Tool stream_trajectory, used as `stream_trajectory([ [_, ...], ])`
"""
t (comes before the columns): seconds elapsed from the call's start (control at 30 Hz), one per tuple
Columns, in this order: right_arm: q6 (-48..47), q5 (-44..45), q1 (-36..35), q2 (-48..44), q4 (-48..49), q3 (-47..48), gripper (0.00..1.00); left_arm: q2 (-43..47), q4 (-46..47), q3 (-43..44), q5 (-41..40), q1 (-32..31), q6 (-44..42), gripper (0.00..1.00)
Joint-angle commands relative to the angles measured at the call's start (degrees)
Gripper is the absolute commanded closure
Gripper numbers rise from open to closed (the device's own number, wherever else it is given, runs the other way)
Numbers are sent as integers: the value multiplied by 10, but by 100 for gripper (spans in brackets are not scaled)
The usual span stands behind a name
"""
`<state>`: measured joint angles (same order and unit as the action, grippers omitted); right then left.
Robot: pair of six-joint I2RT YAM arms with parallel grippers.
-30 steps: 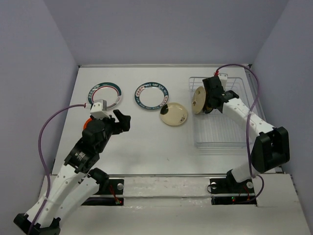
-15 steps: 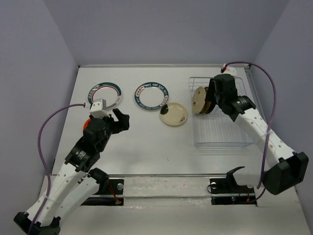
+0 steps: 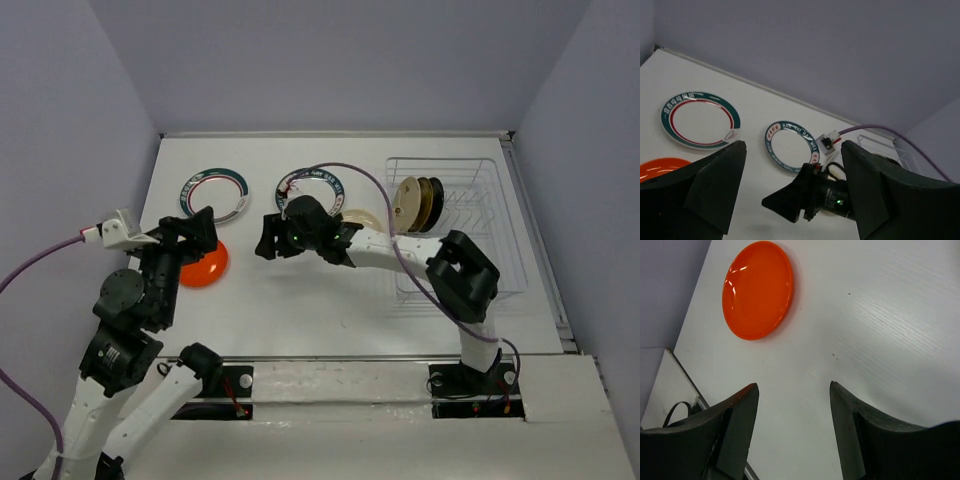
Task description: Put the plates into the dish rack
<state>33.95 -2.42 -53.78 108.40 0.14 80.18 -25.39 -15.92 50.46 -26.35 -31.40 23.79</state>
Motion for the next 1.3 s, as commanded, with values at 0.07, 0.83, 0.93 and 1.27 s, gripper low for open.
stream_trajectory([
  [0.07, 126, -75, -11, 145, 115, 163, 37, 3, 9, 37, -55, 3, -38, 13],
  [0.83, 290, -189, -26, 436, 34, 428, 52, 45, 54, -67, -31, 5, -32, 13],
  [0.93, 313, -190, -32, 458, 34, 445, 55, 46, 58, -76, -13, 17, -32, 13],
  [1.27, 262, -117, -32, 352, 89, 351, 93, 58, 76, -92, 23, 61, -47, 14],
])
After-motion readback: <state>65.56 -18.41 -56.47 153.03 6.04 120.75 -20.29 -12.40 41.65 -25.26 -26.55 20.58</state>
